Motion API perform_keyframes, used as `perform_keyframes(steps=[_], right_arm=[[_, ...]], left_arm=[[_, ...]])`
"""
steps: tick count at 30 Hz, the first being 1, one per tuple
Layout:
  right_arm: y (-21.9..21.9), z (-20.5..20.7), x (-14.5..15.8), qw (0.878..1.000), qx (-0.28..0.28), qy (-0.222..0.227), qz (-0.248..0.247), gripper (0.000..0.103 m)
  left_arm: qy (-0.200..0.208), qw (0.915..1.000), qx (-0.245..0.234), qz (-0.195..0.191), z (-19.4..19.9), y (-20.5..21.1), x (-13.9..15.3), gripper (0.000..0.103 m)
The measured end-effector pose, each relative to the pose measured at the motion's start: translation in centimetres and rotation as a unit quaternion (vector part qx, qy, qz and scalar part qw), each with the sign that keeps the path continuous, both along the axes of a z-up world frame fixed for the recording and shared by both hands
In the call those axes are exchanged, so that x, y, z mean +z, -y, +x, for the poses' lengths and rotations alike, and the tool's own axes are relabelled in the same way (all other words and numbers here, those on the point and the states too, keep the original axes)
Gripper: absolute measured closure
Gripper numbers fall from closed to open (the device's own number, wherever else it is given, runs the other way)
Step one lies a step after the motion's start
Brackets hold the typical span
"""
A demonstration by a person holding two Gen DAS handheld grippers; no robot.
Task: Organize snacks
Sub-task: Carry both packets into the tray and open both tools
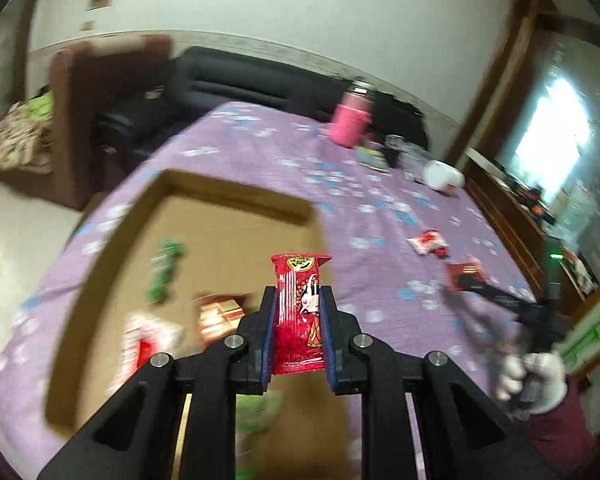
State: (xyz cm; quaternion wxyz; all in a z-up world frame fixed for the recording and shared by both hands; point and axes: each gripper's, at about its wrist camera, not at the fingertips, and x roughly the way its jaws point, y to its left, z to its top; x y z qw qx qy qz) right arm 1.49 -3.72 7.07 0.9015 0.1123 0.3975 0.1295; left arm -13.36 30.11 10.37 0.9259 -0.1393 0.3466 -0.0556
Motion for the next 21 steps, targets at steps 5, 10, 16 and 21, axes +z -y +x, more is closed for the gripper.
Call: perform_keyframes(steps=[5,10,16,21], right_arm=[[-4.7,-1.3,2.7,0.998,0.054,0.014,0.009,0.07],[-11.1,-2.6,3.9,0.992,0.125,0.015,0.012,0.069],[-18.1,-3.8,3.4,0.981,0.192,0.014,-0.015,0.069],[-22.0,-3.6,2.3,0.975,0.22,0.003,-0.039,0.069]], left_arm=[[-0.025,0.9979,0.058,-0.011,-1.4,-4.3,-2.0,0.084],[-0.046,0.996,0.074,-0.018,-2.0,-6.2,-3.7,0.084],[-0.042,0.9973,0.059,-0.015,-1.4,-5.5,-3.6,0.084],[-0.052,0.9971,0.054,0.016,1.4,-5.3,-3.3,0.084]])
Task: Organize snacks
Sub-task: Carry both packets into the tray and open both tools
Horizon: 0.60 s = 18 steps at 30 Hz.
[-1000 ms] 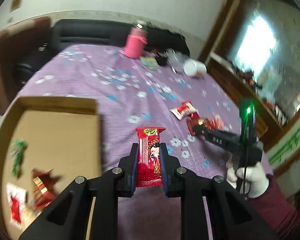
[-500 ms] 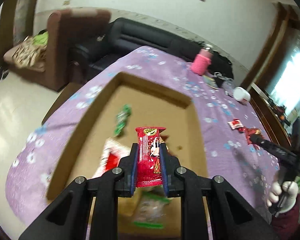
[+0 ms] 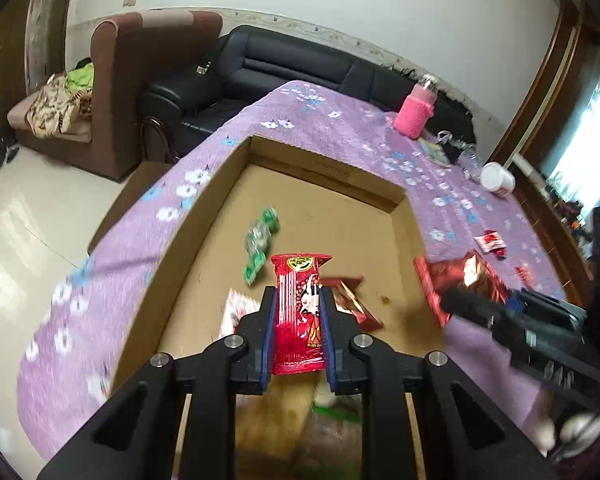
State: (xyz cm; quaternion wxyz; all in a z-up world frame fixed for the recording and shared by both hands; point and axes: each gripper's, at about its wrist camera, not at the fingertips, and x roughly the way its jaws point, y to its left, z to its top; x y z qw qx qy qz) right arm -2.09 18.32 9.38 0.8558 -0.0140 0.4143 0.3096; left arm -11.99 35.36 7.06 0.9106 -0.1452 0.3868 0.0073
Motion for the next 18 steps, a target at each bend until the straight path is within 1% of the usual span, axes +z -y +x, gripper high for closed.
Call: perform_keyframes(steps=[5,8,9,11,12,13,14,15,18], right_arm=[[-2.5,0.3,-1.4,0.999,0.012,0.001,-0.033,0.069],[-3.0,0.8,-2.1,0.999,0.013,-0.003,-0.042,0.066],[-3.1,1.0,-2.2,0.999,0.012,-0.004,-0.043,0.066],[-3.1,1.3,-2.5,0.999,0.01,-0.008,-0.037,0.064],[-3.2,1.4,-2.4,0.999,0.012,-0.013,-0.033,0.063],[-3.1,1.5,-2.4,0.999,0.014,-0.018,-0.028,0.056],[-2.9,1.5,-2.3,0.999,0.015,-0.02,-0.021,0.05],[-2.7,1.3,-2.2,1.0,0.014,-0.018,-0.018,0.048],[-1.8,1.1,-1.5,1.0,0.009,-0.013,-0.004,0.047]], left_arm=[[-0.033,0.9994,0.002,0.011,3.2,-0.4,-1.4,0.084],[-0.031,0.9995,0.001,0.011,3.6,-0.3,-1.3,0.084],[-0.028,0.9996,0.0,0.01,3.6,-0.3,-1.0,0.082],[-0.018,0.9998,-0.002,-0.001,3.4,-0.4,-0.4,0.075],[-0.014,0.9999,0.0,-0.004,3.2,-0.5,-0.1,0.064],[-0.006,1.0,0.004,-0.007,2.9,-0.5,0.4,0.053],[0.004,0.9999,0.008,-0.01,2.5,-0.6,0.9,0.049],[0.01,0.9998,0.009,-0.013,2.1,-0.6,1.3,0.046],[0.027,0.9992,0.013,-0.026,1.0,-0.6,2.6,0.045]])
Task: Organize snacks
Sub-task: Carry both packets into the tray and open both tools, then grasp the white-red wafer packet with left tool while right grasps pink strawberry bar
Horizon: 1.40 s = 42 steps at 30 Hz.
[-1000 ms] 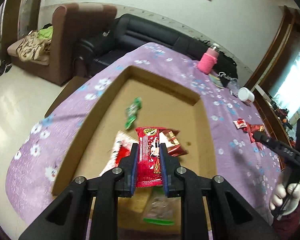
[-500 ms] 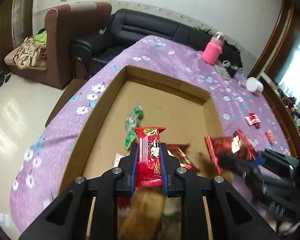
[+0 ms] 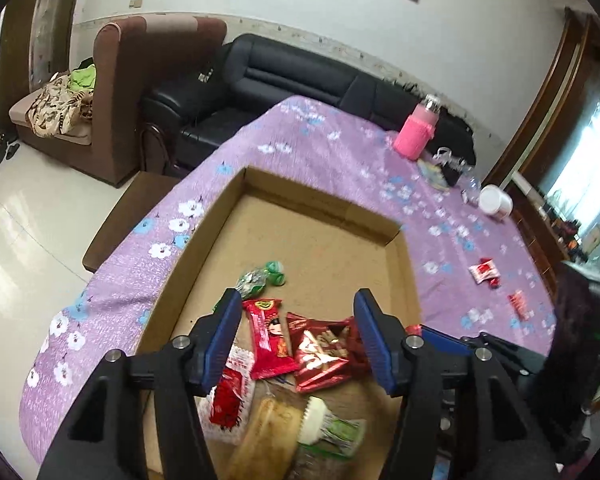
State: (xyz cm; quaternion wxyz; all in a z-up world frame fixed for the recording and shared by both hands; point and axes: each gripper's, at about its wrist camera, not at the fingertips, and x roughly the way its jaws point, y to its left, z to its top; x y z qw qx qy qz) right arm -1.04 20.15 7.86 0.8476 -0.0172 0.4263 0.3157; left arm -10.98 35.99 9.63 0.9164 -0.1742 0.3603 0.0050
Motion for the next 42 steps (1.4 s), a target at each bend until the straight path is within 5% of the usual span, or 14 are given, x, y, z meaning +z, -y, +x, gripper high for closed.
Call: perform_keyframes(steps=[8,16,22,28,42], right_arm=[[5.5,-0.8,2.0,0.998,-0.048,0.013,0.037,0.047],[16.1,-0.6,1.6,0.989,-0.147,0.013,0.03,0.047],[26.3,-0.1,1.1,0.967,-0.254,0.009,0.017,0.047],[33.4,1.2,0.7,0.941,-0.337,0.008,0.015,0.048],[38.7,6.2,-2.5,0.91,-0.407,-0.039,0.072,0.048]], left_arm=[[0.02,0.9996,-0.005,-0.018,-2.7,1.9,2.4,0.035],[0.019,0.9978,-0.052,-0.038,-4.1,6.1,3.1,0.028],[0.024,0.9927,-0.106,-0.051,-4.7,10.7,3.7,0.014],[0.025,0.9842,-0.169,-0.048,-5.0,15.9,2.8,0.013],[-0.015,0.9744,-0.222,-0.034,-3.1,20.0,0.0,0.013]])
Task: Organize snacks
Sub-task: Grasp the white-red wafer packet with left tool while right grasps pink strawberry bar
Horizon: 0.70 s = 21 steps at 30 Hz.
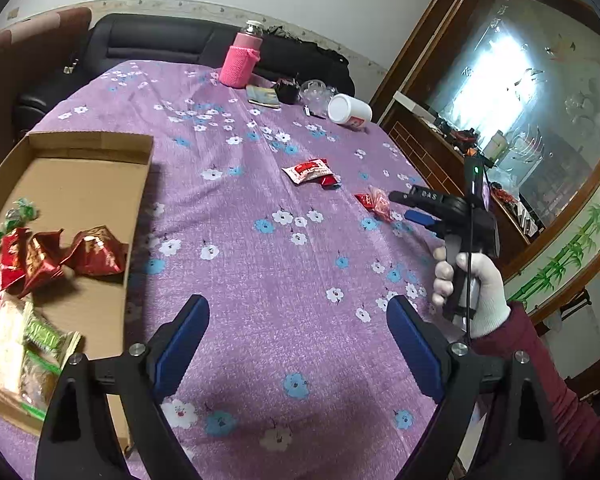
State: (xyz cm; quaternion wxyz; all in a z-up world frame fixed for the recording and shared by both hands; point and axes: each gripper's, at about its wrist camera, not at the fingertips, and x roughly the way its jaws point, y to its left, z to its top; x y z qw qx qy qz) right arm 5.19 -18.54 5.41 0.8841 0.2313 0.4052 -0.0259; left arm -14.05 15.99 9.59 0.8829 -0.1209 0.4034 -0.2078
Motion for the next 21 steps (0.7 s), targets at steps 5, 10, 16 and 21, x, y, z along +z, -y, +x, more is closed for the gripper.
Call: perform_keyframes(steps=[5,10,16,21], right_arm=[[-0.4,1.7,-0.8,1.0,-0.002,-0.001,-0.014,0.048],[-1.2,2.4,-2.0,0.999,0.003,-0.01,-0.047,0.048],[-0.7,2.8,-2.1,0.999,0.014,-0.009,-0.051,0.076],[0.0,2.7,-2.2,0.999,0.024,-0.008,-0.027,0.076]], left_arm=[[0.024,0.9977,0.002,0.064,2.0,1.7,1.8,0.013],[0.081,0.9883,-0.011,0.128,5.7,4.4,4.6,0.013],[0.072,0.9862,-0.06,0.136,13.9,8.6,3.2,0.013],[0.062,0.9727,-0.118,0.19,19.0,13.2,-0.6,0.013]])
